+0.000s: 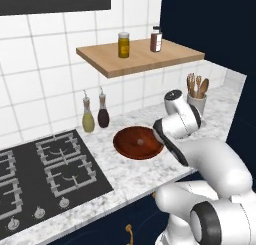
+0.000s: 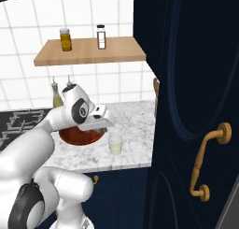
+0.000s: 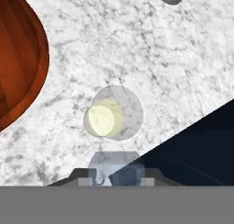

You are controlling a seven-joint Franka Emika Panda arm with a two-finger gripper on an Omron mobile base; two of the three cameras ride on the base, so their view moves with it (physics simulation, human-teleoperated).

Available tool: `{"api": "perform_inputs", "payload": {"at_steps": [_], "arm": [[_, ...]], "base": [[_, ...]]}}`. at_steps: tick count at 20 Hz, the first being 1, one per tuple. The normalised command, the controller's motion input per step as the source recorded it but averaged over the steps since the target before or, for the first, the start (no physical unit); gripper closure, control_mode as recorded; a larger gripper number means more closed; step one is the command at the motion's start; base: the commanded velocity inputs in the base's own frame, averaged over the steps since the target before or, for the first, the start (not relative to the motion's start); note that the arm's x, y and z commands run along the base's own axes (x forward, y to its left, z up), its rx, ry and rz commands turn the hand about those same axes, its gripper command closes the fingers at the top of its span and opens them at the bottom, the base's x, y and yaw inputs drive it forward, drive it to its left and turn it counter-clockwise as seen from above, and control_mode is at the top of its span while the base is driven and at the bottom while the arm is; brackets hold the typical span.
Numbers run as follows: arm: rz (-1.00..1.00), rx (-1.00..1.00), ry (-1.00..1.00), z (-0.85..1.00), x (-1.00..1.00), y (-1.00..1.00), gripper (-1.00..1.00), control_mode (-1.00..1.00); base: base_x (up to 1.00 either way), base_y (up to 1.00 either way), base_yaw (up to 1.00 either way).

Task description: Grab a lemon wedge from the fridge and one ice cube from the ice bowl, and put them in the glass of lemonade.

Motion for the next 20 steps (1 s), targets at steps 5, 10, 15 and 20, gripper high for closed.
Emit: {"api": "perform_inputs", "payload": {"at_steps": [5, 10, 15, 20], "arm": [[0.00, -0.16, 0.08, -0.01, -0.03, -0.02, 1.00, -1.00], [0.00, -0.04, 0.00, -0.22, 0.15, -0.28, 1.00, -1.00], [0.00, -0.01, 0.00, -0.24, 0.25, -0.22, 1.00, -1.00], [0.00, -0.05, 0.00, -0.34, 0.29, -0.01, 1.00, -1.00]], "base": [[0.00, 0.00, 0.00], [0.00, 0.00, 0.00], [0.00, 0.00, 0.00], [0.00, 0.00, 0.00]]}}
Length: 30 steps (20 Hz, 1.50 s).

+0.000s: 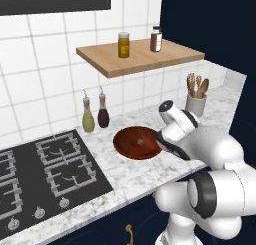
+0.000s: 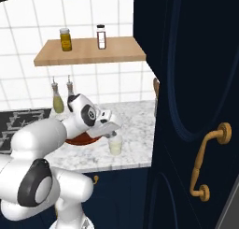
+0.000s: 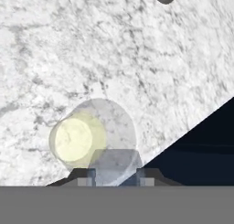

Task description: Grab a lemon wedge from the fridge and one ice cube from the ice bowl, and put them in the glass of lemonade.

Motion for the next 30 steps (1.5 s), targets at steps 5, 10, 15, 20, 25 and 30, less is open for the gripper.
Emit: {"api": "perform_inputs", "payload": {"at_steps": [5, 10, 15, 20, 25, 30], "arm": [[0.00, -0.04, 0.01, -0.25, 0.16, 0.00, 1.00, -1.00], [0.00, 0.00, 0.00, -0.04, 0.10, -0.13, 1.00, -1.00], [0.00, 0.00, 0.00, 0.00, 0.08, -0.11, -1.00, -1.00], [0.00, 0.00, 0.00, 0.00, 0.00, 0.00, -1.00, -1.00], [0.00, 0.00, 0.00, 0.00, 0.00, 0.00, -1.00, -1.00], [0.00, 0.02, -0.01, 0.13, 0.00, 0.00, -1.00, -1.00]], "base": [[0.00, 0.00, 0.00], [0.00, 0.00, 0.00], [0.00, 0.00, 0.00], [0.00, 0.00, 0.00], [0.00, 0.00, 0.00], [0.00, 0.00, 0.00]]}}
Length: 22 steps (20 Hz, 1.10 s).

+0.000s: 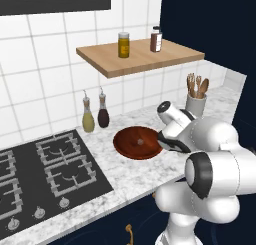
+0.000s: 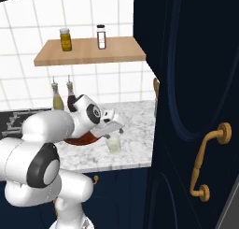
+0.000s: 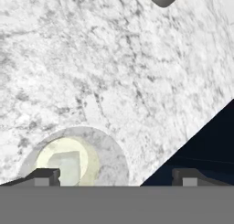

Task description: Grab a lemon wedge from the fridge and one ice cube from the ice bowl, and put them in the glass of lemonade.

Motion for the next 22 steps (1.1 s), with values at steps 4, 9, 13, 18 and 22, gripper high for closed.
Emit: {"api": "perform_inputs", "payload": {"at_steps": [4, 9, 13, 18, 22], "arm": [[-0.01, 0.15, -0.12, 0.57, -0.14, 0.00, -1.00, -1.00], [-0.01, 0.24, -0.35, 0.48, -0.73, 0.06, -1.00, -1.00], [0.00, 0.22, -0.54, 0.33, -1.00, 0.65, -1.00, -1.00], [0.06, 0.18, -0.43, 0.47, -0.99, 0.90, -1.00, -1.00], [0.10, 0.11, -0.24, 0.69, -0.95, 0.32, -1.00, -1.00]], "base": [[0.00, 0.00, 0.00], [0.00, 0.00, 0.00], [0.00, 0.00, 0.00], [0.00, 0.00, 0.00], [0.00, 0.00, 0.00]]}}
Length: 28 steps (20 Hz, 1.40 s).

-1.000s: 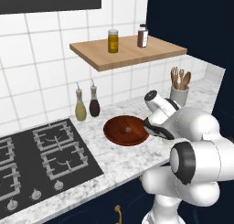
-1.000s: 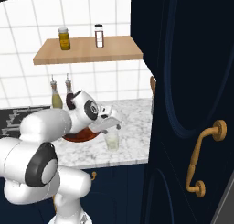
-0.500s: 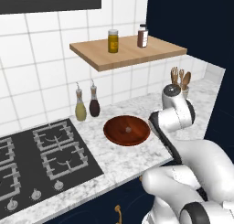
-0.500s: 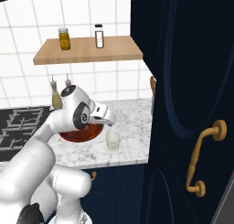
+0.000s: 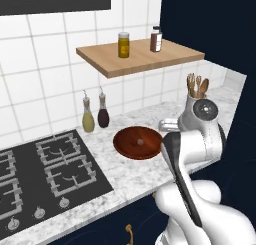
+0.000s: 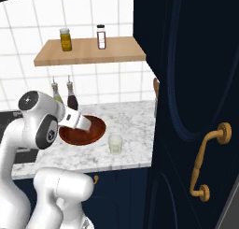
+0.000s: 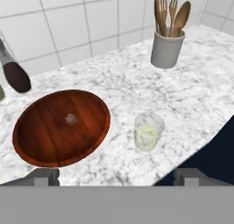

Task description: Grab a lemon wedge from the fridge and one ice cube from the ice bowl, and put them in the glass of lemonade.

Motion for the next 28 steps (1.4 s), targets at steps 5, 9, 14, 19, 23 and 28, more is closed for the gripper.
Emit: {"api": "perform_inputs", "payload": {"at_steps": [5, 9, 14, 19, 23, 28], "arm": [[0.14, 0.04, -0.06, 0.34, -0.52, -0.02, -1.00, -1.00], [0.17, 0.00, 0.00, -0.17, -0.10, -0.08, -1.00, -1.00], [0.06, 0.00, 0.00, -0.15, -0.08, 0.00, -1.00, 1.00], [0.00, 0.00, 0.00, 0.00, 0.00, 0.00, -1.00, 1.00], [0.00, 0.00, 0.00, 0.00, 0.00, 0.00, -1.00, 1.00], [0.00, 0.00, 0.00, 0.00, 0.00, 0.00, -1.00, 1.00]], "base": [[0.00, 0.00, 0.00], [0.00, 0.00, 0.00], [-0.42, 0.05, 0.04], [-1.00, 0.19, -0.01], [-1.00, 0.03, -0.43], [-0.86, 0.02, -0.70]]}}
